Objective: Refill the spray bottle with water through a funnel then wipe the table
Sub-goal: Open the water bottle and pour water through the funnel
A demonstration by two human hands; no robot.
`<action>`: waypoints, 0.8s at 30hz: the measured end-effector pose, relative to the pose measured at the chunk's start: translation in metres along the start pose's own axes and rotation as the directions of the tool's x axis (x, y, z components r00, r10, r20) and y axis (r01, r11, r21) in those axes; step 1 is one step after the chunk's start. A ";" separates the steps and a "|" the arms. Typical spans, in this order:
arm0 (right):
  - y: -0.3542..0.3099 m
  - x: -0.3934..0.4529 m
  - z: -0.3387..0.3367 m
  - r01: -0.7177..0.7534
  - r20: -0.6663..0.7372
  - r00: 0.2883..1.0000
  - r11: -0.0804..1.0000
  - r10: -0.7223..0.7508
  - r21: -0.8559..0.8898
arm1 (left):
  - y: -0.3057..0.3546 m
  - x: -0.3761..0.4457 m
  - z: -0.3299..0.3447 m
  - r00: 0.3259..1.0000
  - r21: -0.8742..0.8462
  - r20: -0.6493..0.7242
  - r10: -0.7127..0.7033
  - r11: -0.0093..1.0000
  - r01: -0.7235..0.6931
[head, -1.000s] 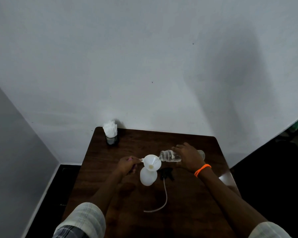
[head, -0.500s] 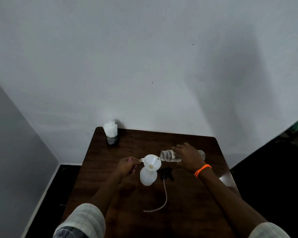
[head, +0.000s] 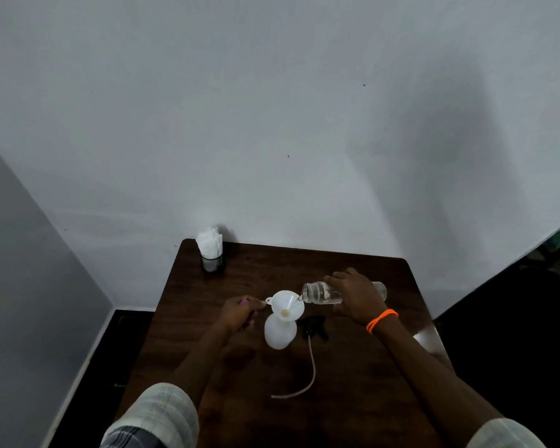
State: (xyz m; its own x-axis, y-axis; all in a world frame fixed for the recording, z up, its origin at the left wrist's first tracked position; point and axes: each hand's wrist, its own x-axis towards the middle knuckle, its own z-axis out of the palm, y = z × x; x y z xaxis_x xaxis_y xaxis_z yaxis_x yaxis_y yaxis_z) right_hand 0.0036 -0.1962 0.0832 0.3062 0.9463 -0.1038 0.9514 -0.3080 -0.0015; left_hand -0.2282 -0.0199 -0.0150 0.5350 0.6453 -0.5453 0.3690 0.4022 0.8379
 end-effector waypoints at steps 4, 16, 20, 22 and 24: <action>-0.002 0.000 -0.001 -0.007 0.001 1.000 1.000 0.007 -0.002 | 0.001 -0.002 -0.001 1.000 0.000 0.008 -0.007 1.000 0.007; -0.003 0.003 -0.003 -0.013 0.020 1.000 1.000 0.013 0.016 | 0.002 -0.001 0.000 1.000 0.003 0.001 -0.009 1.000 0.009; -0.004 0.004 -0.003 -0.005 0.022 1.000 1.000 0.004 0.014 | 0.002 -0.002 0.001 1.000 0.017 0.003 0.009 1.000 -0.009; -0.003 0.005 -0.003 -0.003 0.023 1.000 1.000 0.002 0.014 | 0.002 -0.002 0.001 1.000 0.020 0.004 0.007 1.000 -0.007; -0.003 0.005 -0.003 -0.001 0.018 1.000 1.000 0.001 0.011 | 0.001 -0.002 0.001 1.000 0.019 0.002 0.005 1.000 -0.005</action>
State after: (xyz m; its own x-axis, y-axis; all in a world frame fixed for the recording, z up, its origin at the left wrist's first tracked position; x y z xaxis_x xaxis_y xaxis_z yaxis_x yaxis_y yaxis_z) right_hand 0.0020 -0.1901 0.0861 0.3061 0.9442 -0.1217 0.9507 -0.3098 -0.0128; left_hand -0.2279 -0.0214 -0.0132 0.5382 0.6459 -0.5414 0.3811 0.3865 0.8399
